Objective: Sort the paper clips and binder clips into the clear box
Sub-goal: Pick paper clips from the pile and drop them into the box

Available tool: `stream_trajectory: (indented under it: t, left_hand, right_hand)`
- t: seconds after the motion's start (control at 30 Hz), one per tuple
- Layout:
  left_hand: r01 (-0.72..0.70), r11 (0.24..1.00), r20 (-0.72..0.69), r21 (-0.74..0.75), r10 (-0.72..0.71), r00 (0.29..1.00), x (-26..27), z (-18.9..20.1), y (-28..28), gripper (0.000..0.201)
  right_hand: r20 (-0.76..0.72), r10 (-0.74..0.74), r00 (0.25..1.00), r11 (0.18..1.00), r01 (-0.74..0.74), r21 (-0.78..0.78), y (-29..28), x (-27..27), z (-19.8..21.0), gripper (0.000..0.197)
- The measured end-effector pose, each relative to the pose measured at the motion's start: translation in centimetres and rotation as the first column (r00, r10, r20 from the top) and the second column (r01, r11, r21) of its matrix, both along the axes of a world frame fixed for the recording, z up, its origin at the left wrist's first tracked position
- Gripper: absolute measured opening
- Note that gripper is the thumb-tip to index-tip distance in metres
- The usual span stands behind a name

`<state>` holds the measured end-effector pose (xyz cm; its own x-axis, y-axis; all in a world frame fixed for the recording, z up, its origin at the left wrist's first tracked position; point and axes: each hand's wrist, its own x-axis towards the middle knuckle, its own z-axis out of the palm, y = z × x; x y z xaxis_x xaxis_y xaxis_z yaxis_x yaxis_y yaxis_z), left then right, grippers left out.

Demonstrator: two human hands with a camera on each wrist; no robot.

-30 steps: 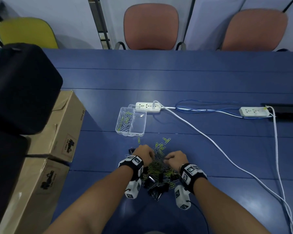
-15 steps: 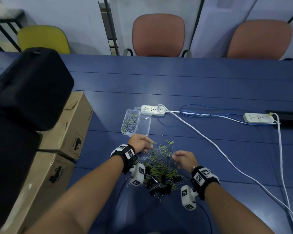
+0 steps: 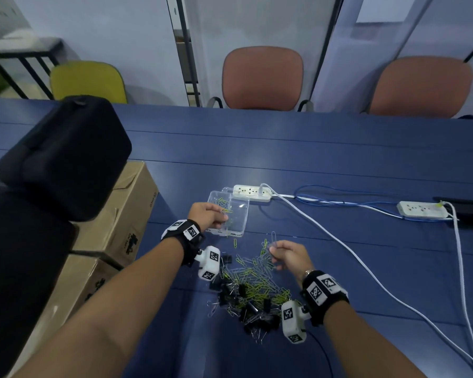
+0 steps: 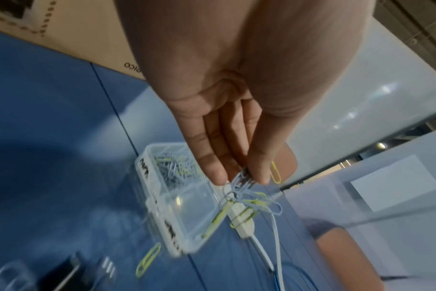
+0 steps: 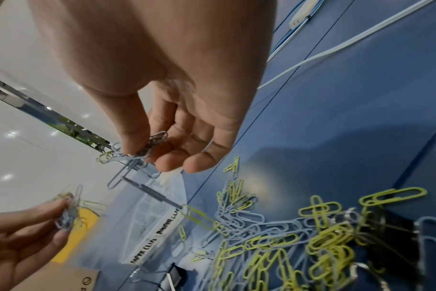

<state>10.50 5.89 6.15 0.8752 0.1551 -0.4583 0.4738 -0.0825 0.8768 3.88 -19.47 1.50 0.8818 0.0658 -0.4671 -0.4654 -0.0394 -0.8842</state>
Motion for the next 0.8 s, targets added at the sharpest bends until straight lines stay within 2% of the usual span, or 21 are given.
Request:
stream_trajectory:
  t: [0.13, 0.23, 0.5, 0.57, 0.7, 0.8]
  left_hand:
    - [-0.108, 0.993, 0.031, 0.056, 0.107, 0.994, 2.3, -0.2, 2.1, 0.016]
    - [-0.177, 0.980, 0.049, 0.093, 0.174, 0.984, 3.6, -0.9, 3.1, 0.014]
    - [-0.271, 0.951, 0.029, 0.146, 0.270, 0.962, 6.4, -4.2, 3.4, 0.014]
    - [-0.223, 0.943, 0.036, 0.246, 0.221, 0.975, 6.8, -5.2, 3.6, 0.017]
    - [0.043, 0.885, -0.003, 0.464, -0.047, 0.999, 6.6, -5.8, 4.1, 0.017]
    - [0.044, 0.876, -0.005, 0.481, -0.048, 0.999, 6.1, -5.8, 5.2, 0.016]
  right_hand:
    - [0.020, 0.001, 1.000, 1.000, -0.002, 0.029, 1.5, 1.7, 0.5, 0.008]
    - [0.049, 0.010, 0.999, 0.998, -0.012, 0.054, 3.0, 3.3, 1.2, 0.005]
    - [0.028, 0.025, 0.999, 0.994, -0.027, 0.105, 8.2, 9.2, 2.8, 0.006]
    - [0.013, 0.019, 1.000, 0.993, -0.020, 0.116, 9.6, 11.0, 2.8, 0.006]
    - [0.000, 0.024, 1.000, 0.997, -0.024, 0.071, 12.1, 14.6, 2.1, 0.006]
    - [-0.047, 0.013, 0.999, 1.000, -0.013, -0.003, 14.0, 16.8, 0.7, 0.005]
